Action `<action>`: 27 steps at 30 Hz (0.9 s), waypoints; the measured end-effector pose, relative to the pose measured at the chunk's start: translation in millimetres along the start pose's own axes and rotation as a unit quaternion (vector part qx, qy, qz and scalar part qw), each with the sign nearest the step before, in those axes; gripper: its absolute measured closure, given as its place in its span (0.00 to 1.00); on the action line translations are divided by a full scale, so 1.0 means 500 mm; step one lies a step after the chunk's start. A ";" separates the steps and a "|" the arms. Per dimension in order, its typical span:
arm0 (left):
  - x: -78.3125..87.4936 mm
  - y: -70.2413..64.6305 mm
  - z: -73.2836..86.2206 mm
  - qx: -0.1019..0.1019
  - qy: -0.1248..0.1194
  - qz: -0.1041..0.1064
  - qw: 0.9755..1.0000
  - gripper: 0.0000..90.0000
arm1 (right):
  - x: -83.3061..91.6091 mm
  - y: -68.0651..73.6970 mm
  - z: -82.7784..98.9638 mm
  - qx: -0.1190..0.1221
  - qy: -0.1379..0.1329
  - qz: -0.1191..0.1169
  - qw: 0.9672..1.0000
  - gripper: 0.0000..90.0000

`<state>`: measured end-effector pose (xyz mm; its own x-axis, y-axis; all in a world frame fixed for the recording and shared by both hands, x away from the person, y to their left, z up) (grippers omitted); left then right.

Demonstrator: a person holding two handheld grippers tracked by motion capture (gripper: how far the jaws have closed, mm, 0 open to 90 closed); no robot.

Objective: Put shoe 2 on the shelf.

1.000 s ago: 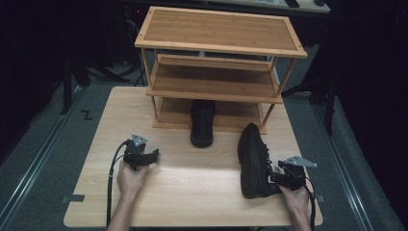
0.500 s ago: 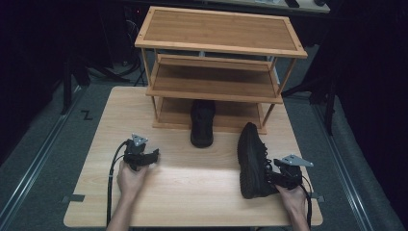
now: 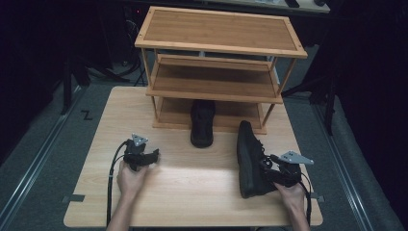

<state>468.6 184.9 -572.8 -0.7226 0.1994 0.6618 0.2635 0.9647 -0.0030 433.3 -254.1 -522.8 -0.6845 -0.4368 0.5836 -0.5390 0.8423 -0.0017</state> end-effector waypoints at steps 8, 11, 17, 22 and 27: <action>0.000 0.000 0.000 0.000 0.000 0.000 1.000 0.33 | -0.003 0.012 -0.025 -0.007 -0.012 -0.027 1.000 0.42; 0.000 0.000 0.000 0.000 0.000 0.000 1.000 0.34 | -0.005 0.020 -0.039 0.000 -0.013 -0.033 0.999 0.42; 0.000 0.000 0.000 0.000 0.000 0.000 1.000 0.33 | -0.013 0.040 -0.067 0.016 -0.010 -0.047 0.999 0.43; 0.000 0.000 0.000 0.000 0.000 0.000 1.000 0.33 | -0.023 0.060 -0.088 0.026 0.001 -0.060 0.998 0.43; 0.000 0.000 0.000 0.000 0.000 0.000 1.000 0.33 | -0.035 0.073 -0.101 0.029 0.009 -0.071 0.997 0.45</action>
<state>468.5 184.8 -572.8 -0.7226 0.1994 0.6619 0.2637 0.9646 -0.0027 450.5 -199.6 -491.9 -0.5901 -0.5440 0.5965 -0.6576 0.7525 0.0358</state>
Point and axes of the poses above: each handheld gripper's, and its own axes: x roughly backward along the jaws, z roughly out of its underside, y roughly to its left, the point moved 9 cm from there along -x, roughly forward along the jaws, and after that the axes turned 1 degree about -z, right-handed, at the moved point
